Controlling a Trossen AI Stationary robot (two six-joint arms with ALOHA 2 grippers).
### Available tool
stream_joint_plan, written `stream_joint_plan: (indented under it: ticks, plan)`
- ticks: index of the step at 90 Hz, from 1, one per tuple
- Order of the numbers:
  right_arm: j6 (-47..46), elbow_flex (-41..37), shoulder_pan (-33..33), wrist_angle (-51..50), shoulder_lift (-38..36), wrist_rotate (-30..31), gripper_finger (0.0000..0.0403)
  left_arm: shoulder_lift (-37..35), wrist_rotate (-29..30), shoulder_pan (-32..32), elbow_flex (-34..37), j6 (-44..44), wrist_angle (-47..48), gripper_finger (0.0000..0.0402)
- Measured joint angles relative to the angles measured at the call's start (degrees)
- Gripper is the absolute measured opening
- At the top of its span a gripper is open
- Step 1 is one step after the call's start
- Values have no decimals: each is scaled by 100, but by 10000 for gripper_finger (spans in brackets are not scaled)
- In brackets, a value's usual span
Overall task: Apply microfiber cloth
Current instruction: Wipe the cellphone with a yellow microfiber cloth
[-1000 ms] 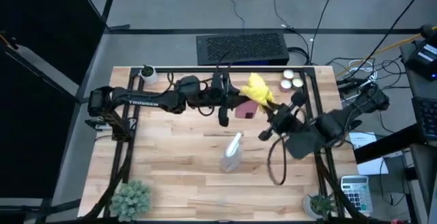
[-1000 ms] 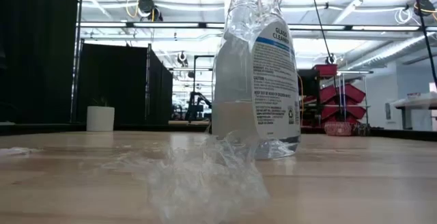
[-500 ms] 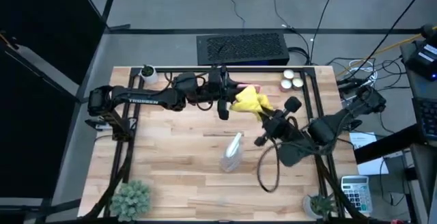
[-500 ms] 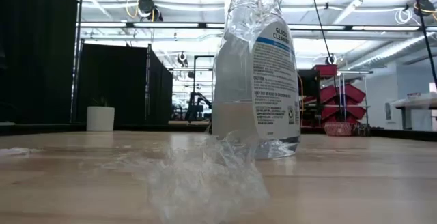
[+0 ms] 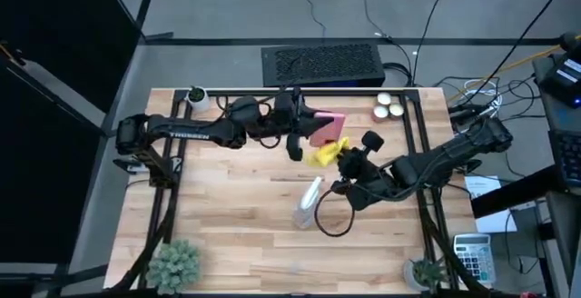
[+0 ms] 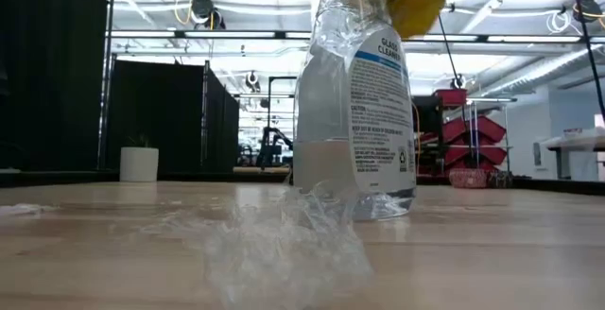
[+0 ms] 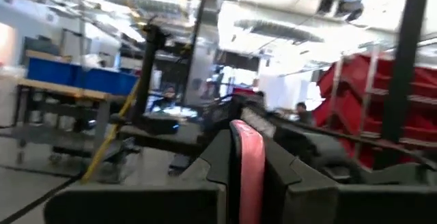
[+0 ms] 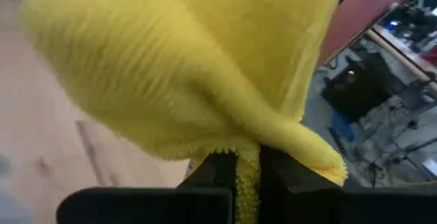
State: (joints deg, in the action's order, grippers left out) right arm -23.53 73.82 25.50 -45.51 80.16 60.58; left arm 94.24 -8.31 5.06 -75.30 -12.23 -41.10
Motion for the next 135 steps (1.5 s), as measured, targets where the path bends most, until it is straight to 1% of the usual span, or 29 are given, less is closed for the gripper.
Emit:
stream_joint_plan:
  ticks: [4,9,17,26,34,40,47,50,66,72,80,87,96,104,109,113,122,128,135]
  plan:
    - [221,287,134,50,0,-14,4,-19,-2,9,-8,-8,-31,14]
    - [539,668,276,283,-1,120,4,-23,-3,38,0,-8,35,14]
    - [1162,1055,389,428,-49,544,4,39,15,44,25,6,219,14]
    - [1662,1265,324,467,-15,837,4,51,19,39,42,23,265,14]
    - [1735,1271,91,416,-21,1069,4,19,72,44,25,60,202,14]
    - [1566,1137,-171,365,-35,842,4,28,163,71,25,106,247,14]
    - [1224,813,-374,448,-18,150,4,46,190,79,43,119,334,14]
    - [1090,665,-425,466,10,-19,4,50,179,81,43,125,332,14]
    - [448,79,-481,368,107,-180,4,50,188,105,41,162,149,14]
    - [292,53,-477,192,107,-426,4,50,162,117,41,145,129,14]
    - [-19,59,-391,-345,53,-637,4,41,102,164,36,114,152,14]
    - [-541,130,-232,-1016,-80,-748,4,3,64,232,30,270,285,14]
    - [-1576,166,3,-1870,-315,-967,9,-152,61,341,27,794,798,14]
    - [-2500,166,217,-2463,-369,-1140,21,-406,182,461,19,1442,1738,14]
    - [-3068,152,376,-2770,-362,-1235,31,-524,471,513,19,1913,2303,14]
    - [-3408,83,478,-2837,-357,-1296,37,-688,792,543,19,2280,2980,14]
    - [-3819,-297,659,-2820,-333,-1479,47,-909,1571,538,18,2835,4283,14]
    - [-4204,-680,733,-2714,-330,-1608,51,-1049,2012,476,21,2937,5370,14]
    - [-4757,-1184,758,-2544,-334,-1793,54,-1059,2342,355,21,2826,6299,14]
